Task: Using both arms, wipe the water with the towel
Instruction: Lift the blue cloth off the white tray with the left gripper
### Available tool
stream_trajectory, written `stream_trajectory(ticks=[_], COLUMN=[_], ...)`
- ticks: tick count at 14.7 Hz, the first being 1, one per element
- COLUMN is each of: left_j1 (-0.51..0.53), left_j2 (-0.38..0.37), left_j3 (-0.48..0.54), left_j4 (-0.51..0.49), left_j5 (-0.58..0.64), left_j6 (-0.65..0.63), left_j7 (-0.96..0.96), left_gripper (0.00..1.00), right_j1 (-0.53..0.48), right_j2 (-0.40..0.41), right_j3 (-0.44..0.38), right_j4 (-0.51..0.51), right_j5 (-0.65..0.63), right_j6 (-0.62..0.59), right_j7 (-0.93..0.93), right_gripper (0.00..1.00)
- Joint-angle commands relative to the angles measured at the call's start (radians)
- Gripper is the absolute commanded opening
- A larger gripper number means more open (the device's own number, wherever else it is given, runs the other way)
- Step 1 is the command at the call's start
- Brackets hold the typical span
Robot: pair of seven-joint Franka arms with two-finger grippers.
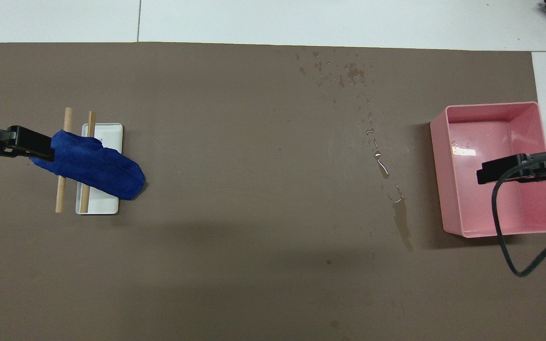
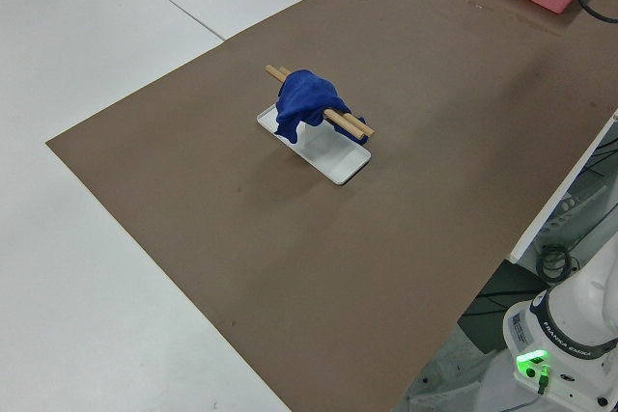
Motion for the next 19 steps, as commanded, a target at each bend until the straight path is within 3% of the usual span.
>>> stream_trajectory(ticks=[1,6,8,10,12,17,19], left_j1=[0.006,-0.006,0.004,0.0,0.009,0.058,0.084], left_j2=[-0.02,-0.022,-0.051,-0.113,-0.138,-0.094,-0.051], left_j3=[-0.003,-0.002,-0.002,0.002,0.003,0.005,0.005], left_j4=[-0.021,-0.021,-0.094,-0.264,-0.356,-0.589,-0.607], left_j5=[0.014,0.014,0.019,0.025,0.072,0.165,0.177], left_j6=[-0.006,-0.002,0.05,0.263,0.382,0.751,0.842], left_j7=[0.017,0.002,-0.028,-0.032,-0.029,-0.038,-0.036], left_gripper=[1.0,1.0,1.0,1.0,1.0,1.0,1.0], right_j1=[-0.01,-0.01,-0.008,-0.007,-0.008,0.01,0.012], right_j2=[-0.014,-0.019,-0.033,-0.065,-0.106,-0.117,-0.137], right_j3=[0.001,0.001,0.001,0.001,0.001,0.001,0.001], right_j4=[-0.008,-0.012,-0.041,-0.109,-0.197,-0.228,-0.291], right_j5=[-0.015,-0.066,-0.047,0.0,0.119,0.161,0.161], right_j6=[-0.011,-0.034,-0.028,0.0,0.079,0.095,0.157], right_j7=[-0.056,-0.058,-0.051,0.009,0.18,0.273,0.262], right_gripper=[1.0,1.0,1.0,1.0,1.0,1.0,1.0])
